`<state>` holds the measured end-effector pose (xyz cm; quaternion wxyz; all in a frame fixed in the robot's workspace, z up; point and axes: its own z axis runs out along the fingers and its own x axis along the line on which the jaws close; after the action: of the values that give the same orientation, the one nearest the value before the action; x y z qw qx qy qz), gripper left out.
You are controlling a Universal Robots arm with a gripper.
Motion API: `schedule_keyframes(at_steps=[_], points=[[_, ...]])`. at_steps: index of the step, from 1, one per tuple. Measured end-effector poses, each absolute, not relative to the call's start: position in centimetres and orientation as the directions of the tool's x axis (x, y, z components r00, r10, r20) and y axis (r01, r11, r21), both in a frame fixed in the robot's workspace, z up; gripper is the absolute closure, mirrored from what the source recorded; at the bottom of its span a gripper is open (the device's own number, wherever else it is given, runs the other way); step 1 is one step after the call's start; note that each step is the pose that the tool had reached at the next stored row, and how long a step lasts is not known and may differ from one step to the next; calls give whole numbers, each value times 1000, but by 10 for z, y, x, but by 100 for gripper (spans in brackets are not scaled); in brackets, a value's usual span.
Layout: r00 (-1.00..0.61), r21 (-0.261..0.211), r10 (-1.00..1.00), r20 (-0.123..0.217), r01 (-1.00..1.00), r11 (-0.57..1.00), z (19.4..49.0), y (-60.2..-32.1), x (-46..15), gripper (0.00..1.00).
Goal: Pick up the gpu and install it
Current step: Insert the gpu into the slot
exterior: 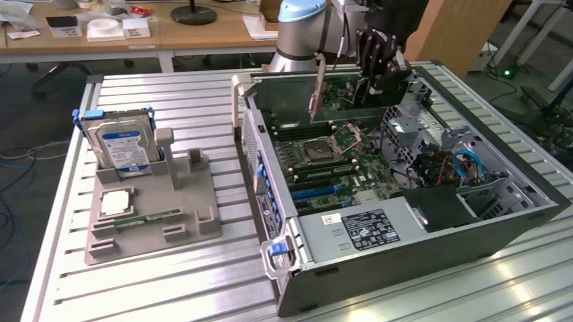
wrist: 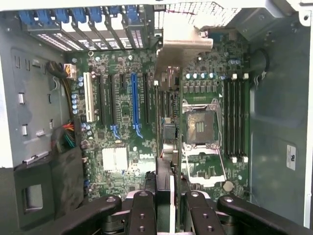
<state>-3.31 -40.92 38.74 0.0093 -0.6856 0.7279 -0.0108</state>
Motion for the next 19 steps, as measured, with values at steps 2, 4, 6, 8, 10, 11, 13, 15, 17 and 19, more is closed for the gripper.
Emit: schedule_keyframes(at_steps=[2,4,6,8,10,11,13,15,17,19], points=[[-47,-28,-999,1,-999,46,387,-409,-34,73],[-45,-28,-999,1,-999,45,386,-409,-34,73],[-45,-29,-999,1,-999,44,386,-409,-34,73],[-42,-28,-999,1,-999,42,385,-411,-34,73],[-41,-28,-999,1,-999,41,385,-412,-34,73],[-41,-29,-999,1,-999,41,385,-413,-34,73],[-40,-29,-999,1,-999,40,383,-413,-36,73],[-40,-29,-999,1,-999,40,382,-413,-38,73],[-40,-28,-999,1,-999,40,381,-413,-42,73],[-40,-29,-999,1,-999,40,379,-413,-46,73]])
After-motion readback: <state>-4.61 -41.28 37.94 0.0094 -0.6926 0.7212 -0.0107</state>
